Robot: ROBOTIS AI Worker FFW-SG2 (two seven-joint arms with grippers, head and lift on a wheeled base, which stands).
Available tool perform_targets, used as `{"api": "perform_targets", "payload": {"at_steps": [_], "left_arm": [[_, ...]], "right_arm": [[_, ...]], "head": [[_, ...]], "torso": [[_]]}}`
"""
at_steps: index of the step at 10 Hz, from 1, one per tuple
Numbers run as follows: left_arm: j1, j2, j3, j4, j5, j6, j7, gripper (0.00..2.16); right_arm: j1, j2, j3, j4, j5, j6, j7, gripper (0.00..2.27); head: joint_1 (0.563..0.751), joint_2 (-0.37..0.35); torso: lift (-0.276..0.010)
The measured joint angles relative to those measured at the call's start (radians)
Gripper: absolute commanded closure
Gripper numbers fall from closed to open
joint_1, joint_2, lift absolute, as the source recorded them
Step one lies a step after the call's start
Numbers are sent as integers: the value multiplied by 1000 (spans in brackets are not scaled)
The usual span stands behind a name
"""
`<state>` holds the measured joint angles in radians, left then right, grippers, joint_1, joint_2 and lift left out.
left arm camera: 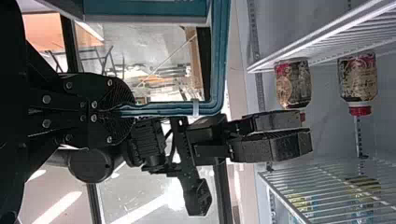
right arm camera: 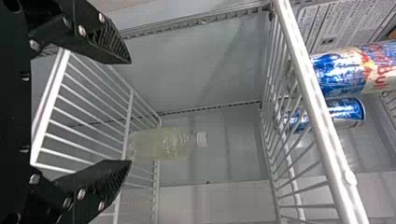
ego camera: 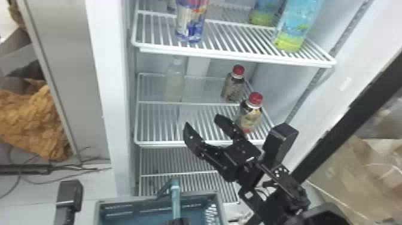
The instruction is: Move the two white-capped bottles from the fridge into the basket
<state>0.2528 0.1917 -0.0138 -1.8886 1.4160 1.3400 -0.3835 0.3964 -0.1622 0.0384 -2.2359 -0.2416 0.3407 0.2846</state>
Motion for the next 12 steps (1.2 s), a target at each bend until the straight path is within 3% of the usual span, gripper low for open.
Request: {"api": "perform_targets", "payload": {"at_steps": [4, 12], "left_arm": [[-1, 0, -1, 0, 1, 0, 0, 1154], [-6, 1, -7, 0, 0, 0, 0, 1154]], "right_arm": [[-114, -5, 26, 143, 26, -63, -7, 22], [-378, 0, 94, 458, 57, -141, -29, 81]], "head": [[695, -240], [695, -209]], "torso": [[-260], [-260]]}}
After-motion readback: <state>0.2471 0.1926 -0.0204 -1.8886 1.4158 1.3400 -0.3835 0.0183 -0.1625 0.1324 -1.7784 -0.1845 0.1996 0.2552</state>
